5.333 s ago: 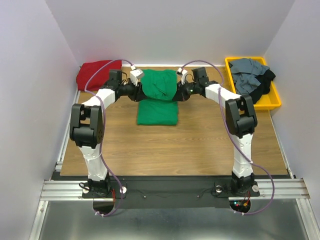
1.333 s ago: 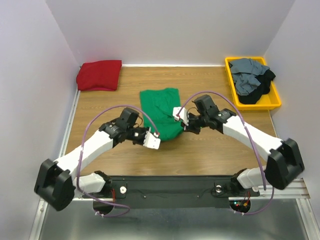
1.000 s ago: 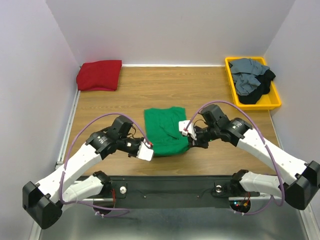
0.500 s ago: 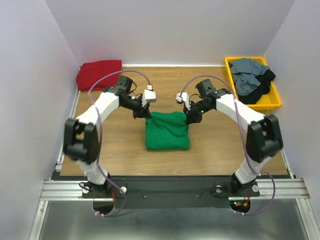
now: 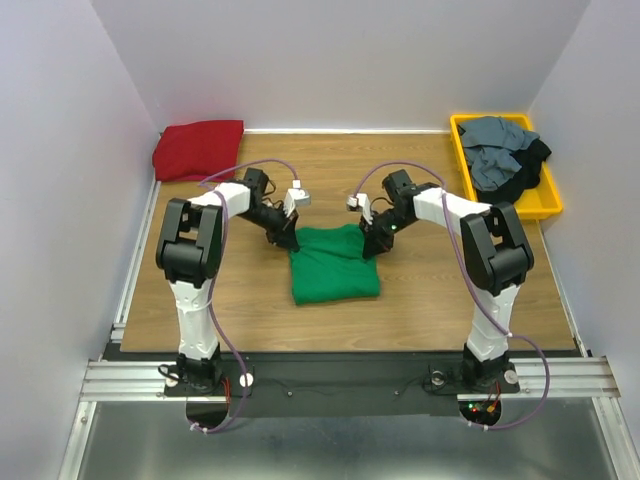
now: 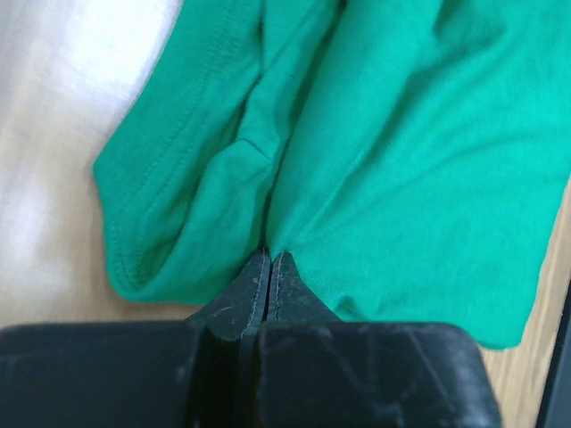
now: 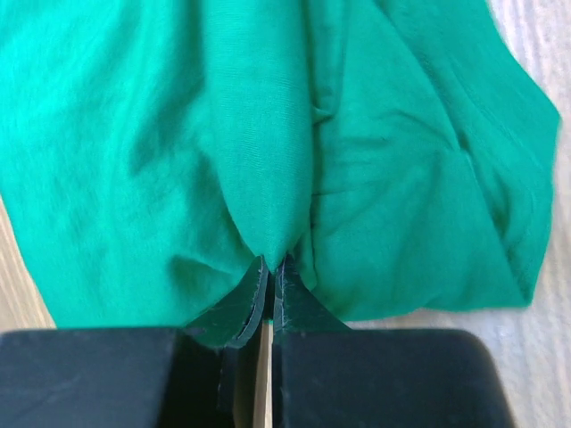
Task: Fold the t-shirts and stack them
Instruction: Fold the tshirt
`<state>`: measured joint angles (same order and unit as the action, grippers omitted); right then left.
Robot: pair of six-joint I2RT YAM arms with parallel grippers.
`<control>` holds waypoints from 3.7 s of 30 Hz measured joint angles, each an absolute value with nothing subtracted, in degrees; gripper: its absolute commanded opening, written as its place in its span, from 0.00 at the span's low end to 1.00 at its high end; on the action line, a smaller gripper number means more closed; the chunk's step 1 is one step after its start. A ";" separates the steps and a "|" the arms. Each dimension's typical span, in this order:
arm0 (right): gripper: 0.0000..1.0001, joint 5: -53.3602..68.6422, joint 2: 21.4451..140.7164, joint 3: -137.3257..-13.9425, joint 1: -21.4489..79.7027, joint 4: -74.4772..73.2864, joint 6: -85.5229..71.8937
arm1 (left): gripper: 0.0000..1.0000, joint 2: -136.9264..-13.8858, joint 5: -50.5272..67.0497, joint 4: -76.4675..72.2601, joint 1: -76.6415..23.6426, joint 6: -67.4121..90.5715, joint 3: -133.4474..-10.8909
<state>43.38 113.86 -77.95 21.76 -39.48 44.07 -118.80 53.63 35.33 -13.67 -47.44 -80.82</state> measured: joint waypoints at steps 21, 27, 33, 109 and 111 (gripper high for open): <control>0.50 42.87 107.13 -78.30 23.57 -38.92 35.03 | 0.34 -102.74 51.66 34.98 -13.76 -47.27 -68.90; 0.84 40.91 110.72 -78.78 22.52 -40.38 33.61 | 0.45 -103.44 48.38 33.52 -12.71 -47.20 -70.87; 0.68 43.86 114.13 -90.94 18.17 -41.06 30.96 | 0.47 -102.98 47.66 30.06 -12.58 -45.74 -71.29; 0.52 49.80 114.56 -83.35 13.04 -8.58 -21.06 | 0.43 -99.77 53.19 -14.55 -9.39 5.61 -61.82; 0.52 52.80 116.92 -80.12 14.02 -5.02 -25.65 | 0.43 -101.10 54.08 -17.41 -10.61 9.96 -59.20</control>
